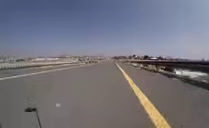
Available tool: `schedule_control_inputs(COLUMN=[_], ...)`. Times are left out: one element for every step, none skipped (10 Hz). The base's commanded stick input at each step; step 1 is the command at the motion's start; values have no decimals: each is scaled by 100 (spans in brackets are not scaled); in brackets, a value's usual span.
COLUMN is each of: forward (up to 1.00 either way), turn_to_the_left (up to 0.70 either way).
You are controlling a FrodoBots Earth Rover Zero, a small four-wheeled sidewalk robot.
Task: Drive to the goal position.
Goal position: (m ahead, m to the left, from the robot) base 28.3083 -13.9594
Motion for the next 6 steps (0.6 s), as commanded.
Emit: schedule_control_inputs(forward=[100,100,100,100,100,100], turn_to_the_left=[0,0,0,0,0,0])
